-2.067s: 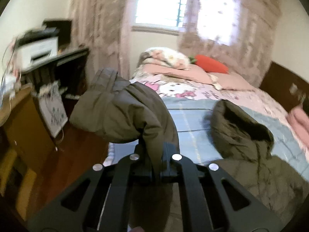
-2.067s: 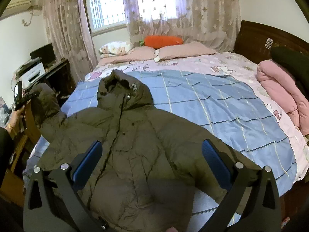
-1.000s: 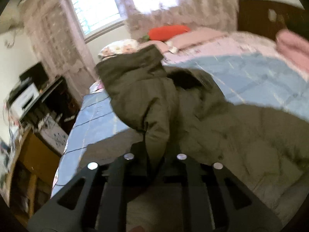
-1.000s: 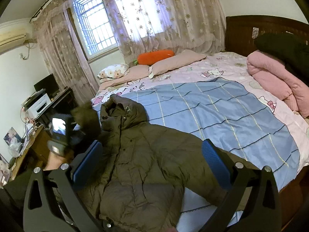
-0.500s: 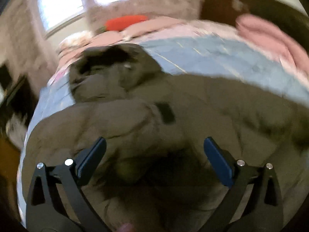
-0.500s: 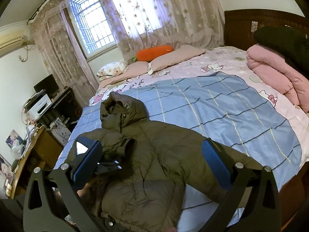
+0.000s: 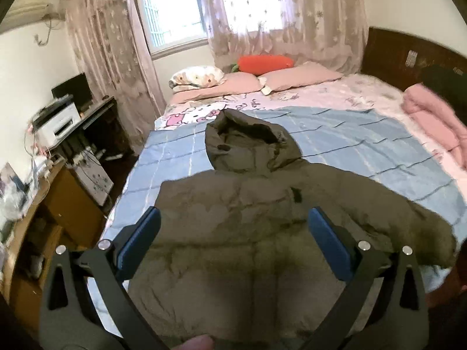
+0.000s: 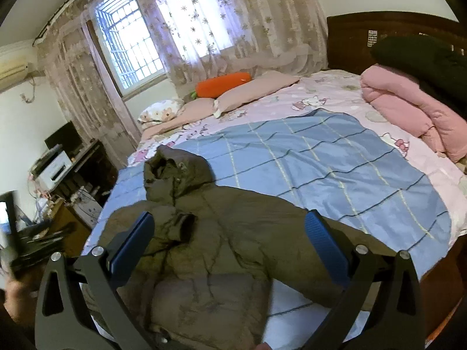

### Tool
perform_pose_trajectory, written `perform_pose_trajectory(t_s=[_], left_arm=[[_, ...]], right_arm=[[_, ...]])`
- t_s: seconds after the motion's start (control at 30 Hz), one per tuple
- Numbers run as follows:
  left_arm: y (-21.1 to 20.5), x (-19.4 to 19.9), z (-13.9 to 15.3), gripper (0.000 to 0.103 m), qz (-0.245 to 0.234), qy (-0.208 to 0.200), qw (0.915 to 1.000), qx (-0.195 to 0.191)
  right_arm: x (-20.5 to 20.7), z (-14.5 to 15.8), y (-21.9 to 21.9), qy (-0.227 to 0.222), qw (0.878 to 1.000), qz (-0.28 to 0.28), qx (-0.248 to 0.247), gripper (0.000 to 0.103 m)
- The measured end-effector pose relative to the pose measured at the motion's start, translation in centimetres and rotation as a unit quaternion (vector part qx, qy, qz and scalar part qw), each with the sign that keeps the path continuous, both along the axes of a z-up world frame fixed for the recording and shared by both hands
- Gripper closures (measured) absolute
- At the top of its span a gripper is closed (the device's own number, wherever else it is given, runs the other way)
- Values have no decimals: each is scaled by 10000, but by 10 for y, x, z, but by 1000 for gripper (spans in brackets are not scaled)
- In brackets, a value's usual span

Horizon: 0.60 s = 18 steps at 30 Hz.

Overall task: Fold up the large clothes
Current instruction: 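Open the left tool and withdraw it from the folded sleeve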

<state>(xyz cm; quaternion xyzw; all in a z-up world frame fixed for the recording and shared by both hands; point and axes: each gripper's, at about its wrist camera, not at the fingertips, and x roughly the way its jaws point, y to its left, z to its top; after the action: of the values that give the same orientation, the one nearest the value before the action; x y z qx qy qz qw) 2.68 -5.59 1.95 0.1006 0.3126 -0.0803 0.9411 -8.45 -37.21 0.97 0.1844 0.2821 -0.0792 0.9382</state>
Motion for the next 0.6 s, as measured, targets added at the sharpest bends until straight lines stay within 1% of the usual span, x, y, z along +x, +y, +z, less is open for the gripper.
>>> perform_pose_trajectory(t_s=[0.07,0.17,0.23,0.3,0.43,0.5,0.6], left_arm=[[13,-20,-1,2,-3,119,9996,-255],[20,-37,-12,2,119,198,9992,-312],[27,-47,-21,2,340,341,9983,-324],[31,-50,-30,2,316,485,9976,-371],[32,-55,-32,2,324,390,9984,-253],[32,-57,-29,2,307,367,9984,-308],[28,-59,-26,2,279,300,9986,-326]], right_arm=[[-7,-6,0,168,9998,-23,-54,1],[-19,-14,3,466,9989,-1,-58,1],[-29,-11,4,548,9985,53,-37,1],[-44,0,2,533,9985,52,-115,1],[-69,22,-14,506,9980,-112,-352,1],[-75,27,-19,678,9956,-118,-632,1],[-84,27,-25,833,9922,-111,-919,1]])
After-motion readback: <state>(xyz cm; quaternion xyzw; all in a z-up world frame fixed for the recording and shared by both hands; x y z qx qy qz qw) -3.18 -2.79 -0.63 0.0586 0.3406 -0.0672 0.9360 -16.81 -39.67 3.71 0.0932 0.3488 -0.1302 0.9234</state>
